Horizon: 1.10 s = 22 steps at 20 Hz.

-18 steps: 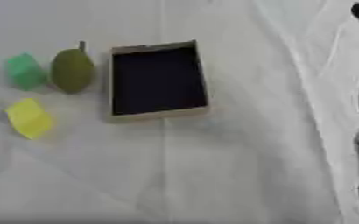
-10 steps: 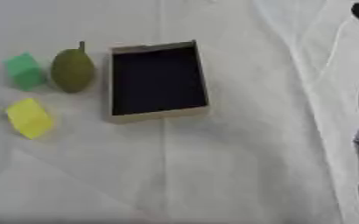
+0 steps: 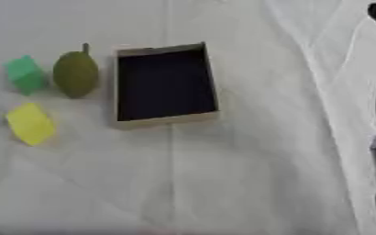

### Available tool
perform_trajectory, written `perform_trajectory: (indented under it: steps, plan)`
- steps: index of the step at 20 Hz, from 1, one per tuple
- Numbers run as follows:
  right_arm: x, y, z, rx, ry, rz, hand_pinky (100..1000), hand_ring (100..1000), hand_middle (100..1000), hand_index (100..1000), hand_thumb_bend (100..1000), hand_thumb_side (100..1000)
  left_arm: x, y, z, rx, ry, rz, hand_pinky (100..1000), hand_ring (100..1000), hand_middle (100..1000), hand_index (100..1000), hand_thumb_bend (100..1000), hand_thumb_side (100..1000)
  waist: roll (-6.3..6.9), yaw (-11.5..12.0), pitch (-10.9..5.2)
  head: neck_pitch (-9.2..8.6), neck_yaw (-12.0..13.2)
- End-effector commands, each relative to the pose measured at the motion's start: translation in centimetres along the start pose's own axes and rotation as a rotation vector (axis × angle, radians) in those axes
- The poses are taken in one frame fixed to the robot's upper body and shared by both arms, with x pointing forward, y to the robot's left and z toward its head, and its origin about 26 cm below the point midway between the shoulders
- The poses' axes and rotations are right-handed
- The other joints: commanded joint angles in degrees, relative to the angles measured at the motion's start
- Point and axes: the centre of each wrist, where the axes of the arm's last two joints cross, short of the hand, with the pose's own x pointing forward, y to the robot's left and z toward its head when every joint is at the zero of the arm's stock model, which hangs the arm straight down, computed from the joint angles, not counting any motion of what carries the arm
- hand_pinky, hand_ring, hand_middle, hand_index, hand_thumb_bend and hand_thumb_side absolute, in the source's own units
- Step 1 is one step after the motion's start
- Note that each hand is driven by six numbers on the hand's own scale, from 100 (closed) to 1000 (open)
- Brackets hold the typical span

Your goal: Pick up objects on the table and place them in the box.

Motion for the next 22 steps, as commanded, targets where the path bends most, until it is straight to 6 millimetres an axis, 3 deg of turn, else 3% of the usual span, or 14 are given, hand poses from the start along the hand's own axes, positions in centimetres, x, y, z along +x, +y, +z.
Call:
perform_trajectory:
  steps: [1, 10, 22]
  plan:
    - [0.7, -0.6, -0.7, 0.022, -0.025, 0.026, 881, 949, 613, 811, 100, 613, 0.6, 2.2, -0.7, -0.102, -0.022, -0.118, 833, 754, 694, 827, 100, 549, 1.0, 0.1, -0.66, -0.39, -0.4]
    - [0.8, -0.8, -0.8, 0.037, -0.022, 0.038, 880, 949, 613, 811, 100, 613, 1.6, 5.9, -2.0, -0.4, 0.053, -0.404, 840, 766, 709, 856, 100, 552, 1.91, 0.6, -0.69, -0.14, -1.7]
    - [0.9, -1.0, -0.7, 0.063, -0.018, 0.051, 880, 948, 612, 811, 100, 610, 2.9, 7.3, -5.6, -0.773, 0.134, -0.575, 848, 784, 740, 878, 113, 560, 2.7, 1.3, -0.94, 0.36, -2.9]
